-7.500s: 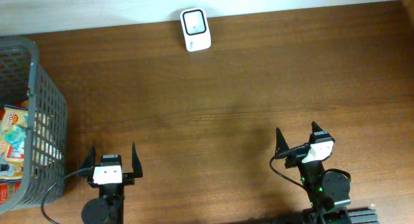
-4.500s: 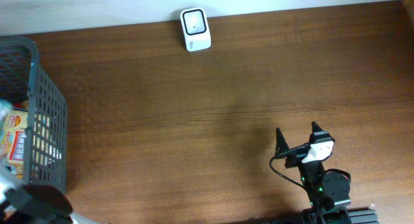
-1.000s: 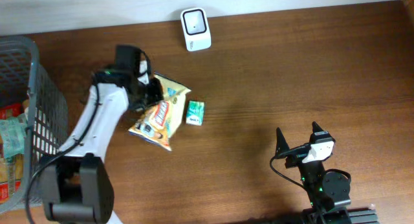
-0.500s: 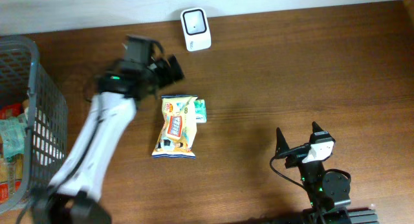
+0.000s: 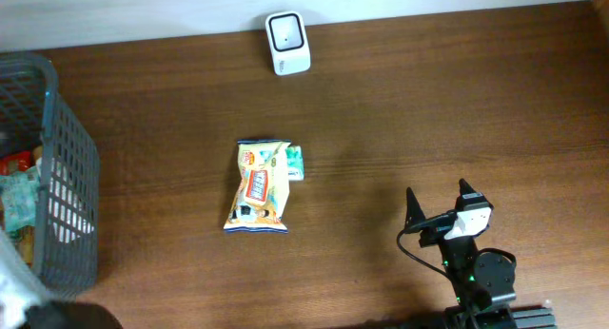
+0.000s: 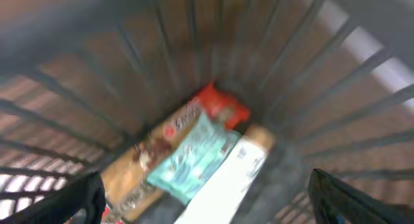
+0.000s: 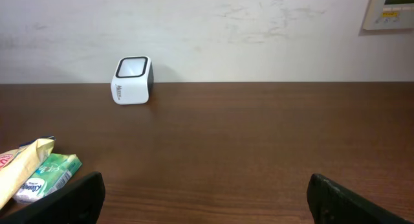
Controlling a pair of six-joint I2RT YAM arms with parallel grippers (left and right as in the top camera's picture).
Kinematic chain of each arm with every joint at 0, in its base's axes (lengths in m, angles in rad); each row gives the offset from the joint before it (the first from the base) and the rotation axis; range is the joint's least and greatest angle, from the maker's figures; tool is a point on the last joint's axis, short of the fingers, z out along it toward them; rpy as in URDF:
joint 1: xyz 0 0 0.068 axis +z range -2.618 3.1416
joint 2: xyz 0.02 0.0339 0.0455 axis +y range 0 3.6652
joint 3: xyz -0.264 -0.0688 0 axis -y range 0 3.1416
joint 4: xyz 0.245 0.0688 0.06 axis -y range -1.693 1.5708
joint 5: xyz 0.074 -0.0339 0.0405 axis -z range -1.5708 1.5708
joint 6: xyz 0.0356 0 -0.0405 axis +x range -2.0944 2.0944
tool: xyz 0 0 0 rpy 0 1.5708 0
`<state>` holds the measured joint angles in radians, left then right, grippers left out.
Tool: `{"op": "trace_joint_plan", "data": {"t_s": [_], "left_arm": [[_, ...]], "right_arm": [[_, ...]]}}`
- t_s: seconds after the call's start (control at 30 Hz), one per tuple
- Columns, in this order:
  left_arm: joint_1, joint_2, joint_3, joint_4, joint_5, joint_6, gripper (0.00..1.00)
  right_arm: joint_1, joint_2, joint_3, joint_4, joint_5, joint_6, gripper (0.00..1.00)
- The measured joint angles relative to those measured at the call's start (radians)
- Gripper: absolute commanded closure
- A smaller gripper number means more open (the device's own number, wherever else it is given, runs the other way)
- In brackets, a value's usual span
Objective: Scan the item barcode
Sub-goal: 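Lift the white tube from the basket and set it beside the bag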
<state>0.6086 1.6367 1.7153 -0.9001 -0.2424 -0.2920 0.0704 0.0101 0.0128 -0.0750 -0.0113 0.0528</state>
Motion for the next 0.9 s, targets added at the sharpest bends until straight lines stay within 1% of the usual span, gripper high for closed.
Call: {"op": "trace_joint_plan", "data": {"t_s": [0.1,0.17,0.27,0.33,0.4,0.47,0.53,0.57,0.6,0.63,0.67,0.8,0.9], "left_arm": [[0.0,0.158,-0.009,-0.047,0.034,0.04,0.1],[0.0,0.223,-0.011,-0.063,0.076,0.079,0.11],[0.0,0.284,-0.011,-0.081,0.177,0.147,0.14],[0.0,0.337,-0.011,-0.085,0.24,0.19,0.14],[0.0,0.387,-0.011,-0.093,0.265,0.211,0.15],[0.001,0.428,-0.011,-0.108,0.261,0.221,0.16],[0.005,0.472,-0.011,-0.112,0.25,0.225,0.3],[0.005,0.489,-0.011,-0.114,0.249,0.227,0.43],[0.005,0.499,-0.012,-0.117,0.241,0.231,0.8],[0.006,0.501,-0.012,-0.119,0.233,0.235,0.91],[0.006,0.501,-0.012,-0.12,0.235,0.237,1.0],[0.011,0.481,0.009,-0.129,0.22,0.244,1.0],[0.011,0.483,0.039,-0.19,0.222,0.244,1.0]], "right_arm": [[0.0,0.0,0.0,0.0,0.0,0.0,0.02],[0.0,0.0,0.0,0.0,0.0,0.001,0.02],[0.0,0.0,0.0,0.0,0.0,0.0,0.02],[0.0,0.0,0.0,0.0,0.0,0.0,0.02],[0.0,0.0,0.0,0.0,0.0,0.0,0.02],[0.0,0.0,0.0,0.0,0.0,0.0,0.02],[0.0,0.0,0.0,0.0,0.0,0.0,0.02],[0.0,0.0,0.0,0.0,0.0,0.0,0.02],[0.0,0.0,0.0,0.0,0.0,0.0,0.02],[0.0,0.0,0.0,0.0,0.0,0.0,0.02],[0.0,0.0,0.0,0.0,0.0,0.0,0.02],[0.0,0.0,0.0,0.0,0.0,0.0,0.01],[0.0,0.0,0.0,0.0,0.0,0.001,0.02]]}}
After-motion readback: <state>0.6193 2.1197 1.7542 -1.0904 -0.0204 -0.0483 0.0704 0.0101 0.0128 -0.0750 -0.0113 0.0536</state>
